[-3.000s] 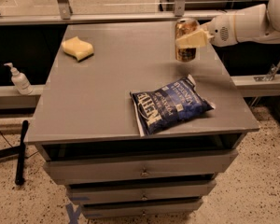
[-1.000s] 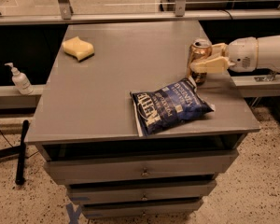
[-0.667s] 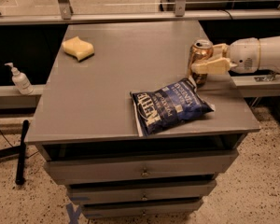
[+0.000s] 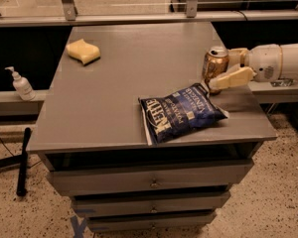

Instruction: Move orange can near blue chip bag

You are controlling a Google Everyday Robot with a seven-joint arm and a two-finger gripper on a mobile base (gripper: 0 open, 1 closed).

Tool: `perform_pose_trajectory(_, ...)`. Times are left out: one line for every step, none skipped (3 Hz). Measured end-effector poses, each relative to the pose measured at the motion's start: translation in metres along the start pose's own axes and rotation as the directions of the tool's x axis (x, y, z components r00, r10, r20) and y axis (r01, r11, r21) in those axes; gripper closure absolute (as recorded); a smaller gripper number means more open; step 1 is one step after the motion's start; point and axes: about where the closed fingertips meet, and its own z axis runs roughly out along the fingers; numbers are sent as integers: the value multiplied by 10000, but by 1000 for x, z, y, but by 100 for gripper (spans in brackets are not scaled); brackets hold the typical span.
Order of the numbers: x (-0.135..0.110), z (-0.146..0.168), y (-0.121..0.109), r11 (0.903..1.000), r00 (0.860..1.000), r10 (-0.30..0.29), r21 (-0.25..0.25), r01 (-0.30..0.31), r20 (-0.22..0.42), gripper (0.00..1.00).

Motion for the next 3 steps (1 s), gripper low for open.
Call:
perform_pose_trajectory(1,-8,5,9999,10000,90,129,-90,26,0)
perform_pose_trajectory(-8,-38,6,9980,10000,59,625,-55,-66,0)
perform_pose_trajectory(-41,-88,-2,9836,9990,-422,1760,396,114,0)
